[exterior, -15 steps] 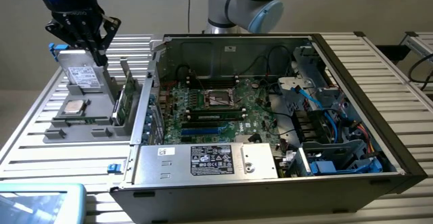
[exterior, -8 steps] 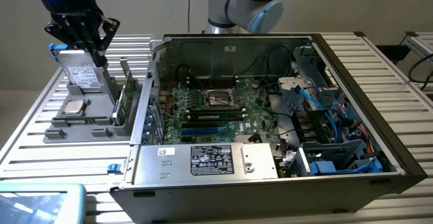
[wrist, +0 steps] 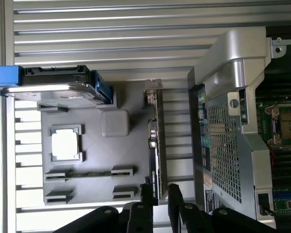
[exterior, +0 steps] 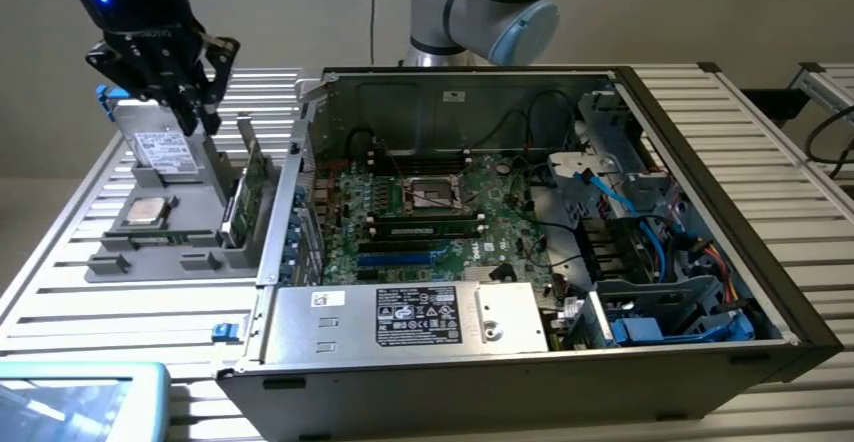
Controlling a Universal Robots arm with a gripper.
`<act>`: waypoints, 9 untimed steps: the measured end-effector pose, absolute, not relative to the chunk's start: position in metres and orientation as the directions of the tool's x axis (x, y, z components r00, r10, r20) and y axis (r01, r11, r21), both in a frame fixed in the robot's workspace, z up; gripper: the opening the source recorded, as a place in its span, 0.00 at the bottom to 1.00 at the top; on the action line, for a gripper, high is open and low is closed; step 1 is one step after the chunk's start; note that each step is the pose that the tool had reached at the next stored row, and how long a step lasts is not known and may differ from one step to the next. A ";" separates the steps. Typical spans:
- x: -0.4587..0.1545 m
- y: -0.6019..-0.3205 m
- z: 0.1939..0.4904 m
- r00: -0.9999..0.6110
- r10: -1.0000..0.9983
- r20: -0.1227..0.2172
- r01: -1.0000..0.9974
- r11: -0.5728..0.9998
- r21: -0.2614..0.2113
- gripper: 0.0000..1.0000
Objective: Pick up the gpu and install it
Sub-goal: 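Pick up the gpu and move the gpu toward the slot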
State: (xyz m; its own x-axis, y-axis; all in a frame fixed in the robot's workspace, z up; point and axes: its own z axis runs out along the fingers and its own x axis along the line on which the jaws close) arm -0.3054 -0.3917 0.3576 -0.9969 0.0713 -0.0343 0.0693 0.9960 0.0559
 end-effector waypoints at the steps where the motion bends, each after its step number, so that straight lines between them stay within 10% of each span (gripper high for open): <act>1: -0.305 -0.392 0.357 -0.997 0.071 -0.034 0.069 0.996 0.056 0.31; 9: -0.308 -0.392 0.345 -0.997 0.067 -0.033 0.065 0.995 0.072 0.38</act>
State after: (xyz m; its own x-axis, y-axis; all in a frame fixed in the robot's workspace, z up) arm -0.3075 -0.3918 0.3455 -0.9972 0.0672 -0.0333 0.0647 0.9953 0.0715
